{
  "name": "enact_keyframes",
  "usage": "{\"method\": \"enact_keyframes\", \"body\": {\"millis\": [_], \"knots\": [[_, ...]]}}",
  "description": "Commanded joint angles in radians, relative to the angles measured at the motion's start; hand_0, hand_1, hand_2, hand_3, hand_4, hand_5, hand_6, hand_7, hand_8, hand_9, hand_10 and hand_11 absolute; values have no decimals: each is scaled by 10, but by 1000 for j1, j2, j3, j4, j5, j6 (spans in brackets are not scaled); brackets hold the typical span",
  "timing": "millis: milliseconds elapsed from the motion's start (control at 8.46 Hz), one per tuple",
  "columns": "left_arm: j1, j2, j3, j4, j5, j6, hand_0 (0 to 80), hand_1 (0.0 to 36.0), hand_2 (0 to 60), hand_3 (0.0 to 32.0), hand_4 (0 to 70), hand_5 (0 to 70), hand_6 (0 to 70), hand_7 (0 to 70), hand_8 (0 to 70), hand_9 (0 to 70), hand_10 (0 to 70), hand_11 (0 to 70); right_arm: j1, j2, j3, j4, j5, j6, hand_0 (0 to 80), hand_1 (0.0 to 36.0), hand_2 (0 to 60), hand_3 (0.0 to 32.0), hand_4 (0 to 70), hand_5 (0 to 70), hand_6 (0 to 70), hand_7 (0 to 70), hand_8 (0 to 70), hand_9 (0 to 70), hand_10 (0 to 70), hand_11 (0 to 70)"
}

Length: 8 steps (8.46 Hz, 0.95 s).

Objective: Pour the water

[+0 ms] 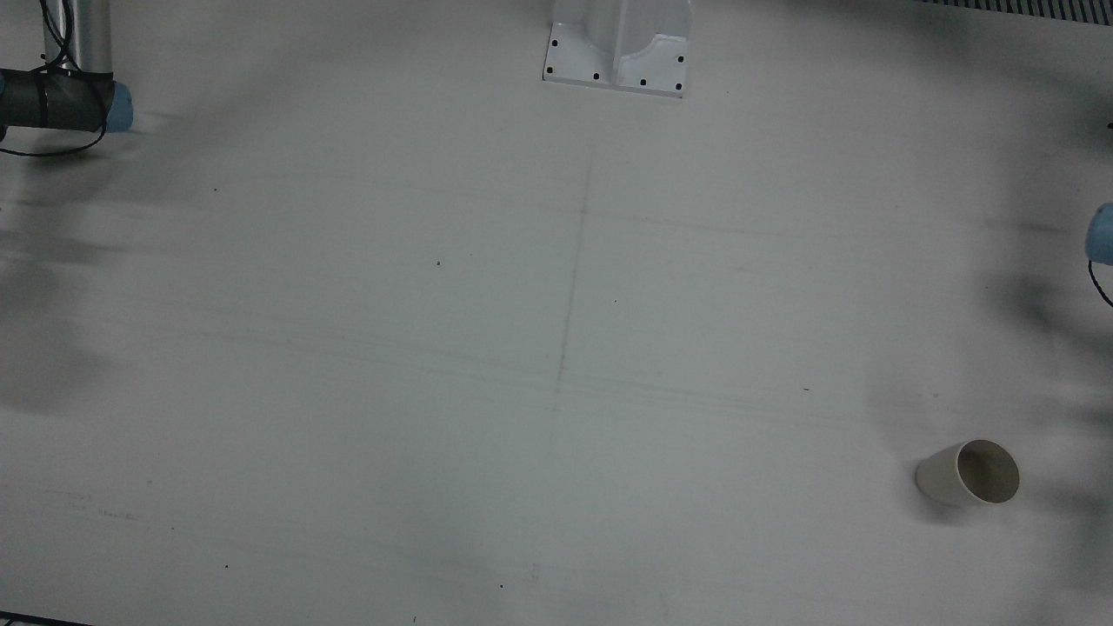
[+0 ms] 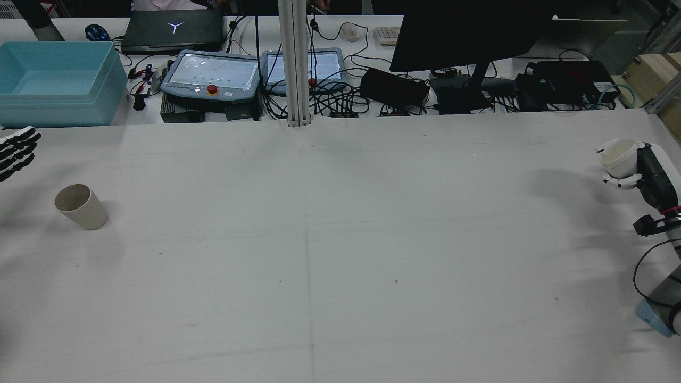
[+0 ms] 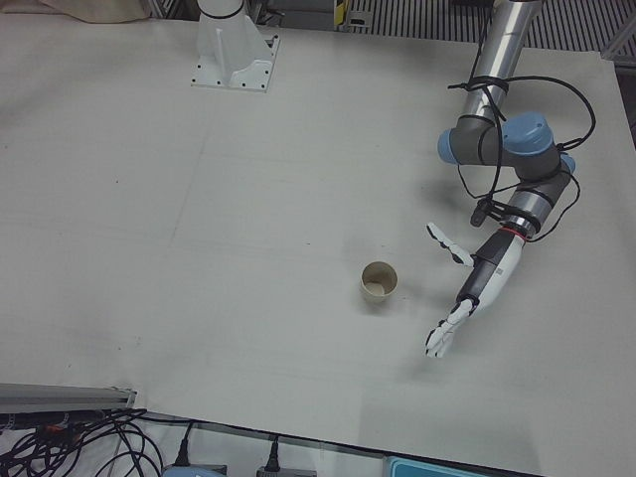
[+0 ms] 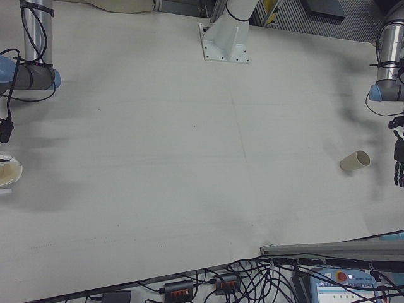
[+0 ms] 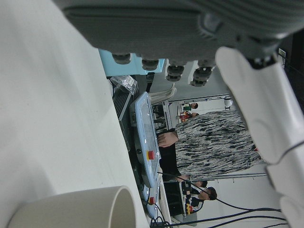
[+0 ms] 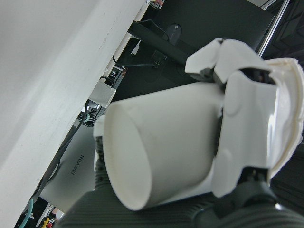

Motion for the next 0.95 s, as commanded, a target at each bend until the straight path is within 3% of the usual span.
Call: {"method": "enact_keyframes", "body": {"millis": [0,118,236,473,827], "knots": [[2,-2,4,9,0,0,514,12,0,74,177,0,82,34,29,0,0,0,-6,1,-10,-6,-1,-46,670,207,34,0,310,206,624,607,584,700,174,268],[2,0,8,9,0,0,513,10,0,74,178,0,83,36,29,0,0,0,-6,4,-10,-4,0,-70,606,166,0,0,151,128,414,339,274,316,0,0],[1,0,9,9,0,0,509,7,0,76,178,0,83,36,30,0,0,0,-6,4,-10,-3,0,-74,583,158,0,0,112,99,306,193,121,100,0,0],[2,-2,9,11,0,0,510,7,0,76,177,0,82,36,30,0,0,0,-6,4,-12,-4,0,-79,558,144,0,0,95,86,268,147,83,48,0,0],[2,-3,12,12,0,2,512,10,0,82,177,0,83,37,31,0,0,0,-8,5,-35,-3,0,-84,537,138,0,0,122,86,287,209,128,118,0,0]]}}
